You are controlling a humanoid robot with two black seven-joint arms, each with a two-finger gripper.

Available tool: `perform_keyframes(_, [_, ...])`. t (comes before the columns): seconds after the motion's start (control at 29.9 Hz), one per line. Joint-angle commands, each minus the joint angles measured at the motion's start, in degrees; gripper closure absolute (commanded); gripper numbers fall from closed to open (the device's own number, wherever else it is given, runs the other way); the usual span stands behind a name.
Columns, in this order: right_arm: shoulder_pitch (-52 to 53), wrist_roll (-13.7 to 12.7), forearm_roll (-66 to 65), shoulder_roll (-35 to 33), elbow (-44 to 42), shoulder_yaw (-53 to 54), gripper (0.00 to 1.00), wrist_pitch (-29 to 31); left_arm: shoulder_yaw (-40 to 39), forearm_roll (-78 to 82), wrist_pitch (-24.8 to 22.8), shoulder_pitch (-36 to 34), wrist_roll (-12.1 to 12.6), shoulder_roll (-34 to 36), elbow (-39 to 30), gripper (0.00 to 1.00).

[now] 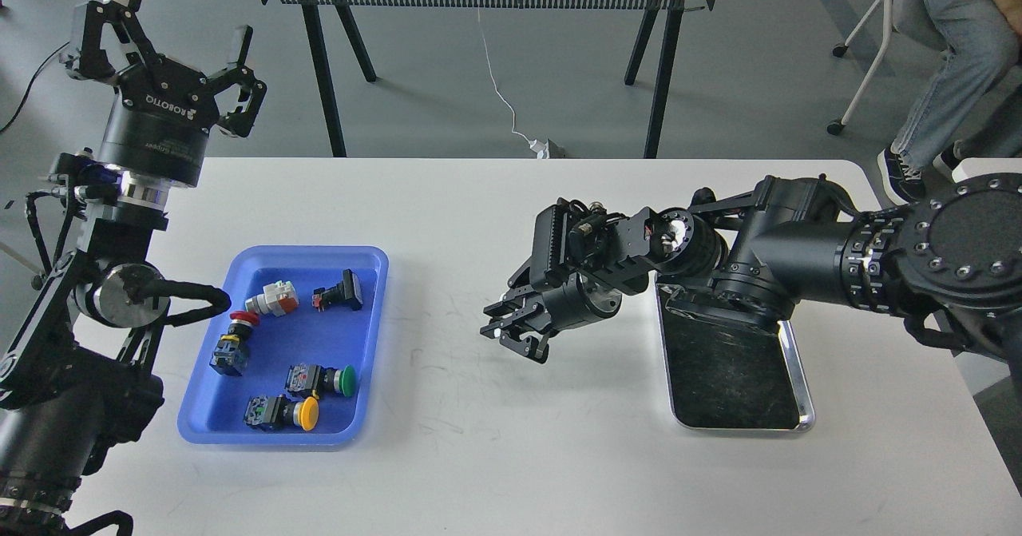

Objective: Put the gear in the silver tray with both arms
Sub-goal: 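Carry the gear with the right gripper into the silver tray and release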

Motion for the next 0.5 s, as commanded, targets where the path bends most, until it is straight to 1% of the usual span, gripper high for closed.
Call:
perform_keyframes(0.0, [2.76, -0.02, -0.1, -9.35, 7.39, 0.21, 0.88, 0.5, 0.0, -0.17, 0.0, 0.0, 0.0, 0.0, 0.0, 0.0])
perform_keyframes(0.17, [3.3, -0.02, -2.99, -28.17, 18.74, -0.67, 0.87, 0.77, 0.0, -0.17, 0.0, -0.08, 0.0, -0.18, 0.0, 0.0])
perform_keyframes(0.27, [2.16, -0.02, -9.65, -37.49, 22.27, -2.07, 0.86, 0.77, 0.09, -0.17, 0.0, 0.0, 0.0, -0.27, 0.0, 0.0])
perform_keyframes(0.37, [-1.26, -0.02, -16.08, -42.95, 22.01, -3.66, 0.85, 0.77, 0.09, -0.17, 0.0, 0.0, 0.09, -0.35, 0.0, 0.0])
perform_keyframes(0.47, [-5.83, -0.02, -18.82, -45.33, 19.12, -3.49, 0.84, 0.77, 0.18, -0.17, 0.0, -0.08, 0.09, -0.53, 0.0, 0.0])
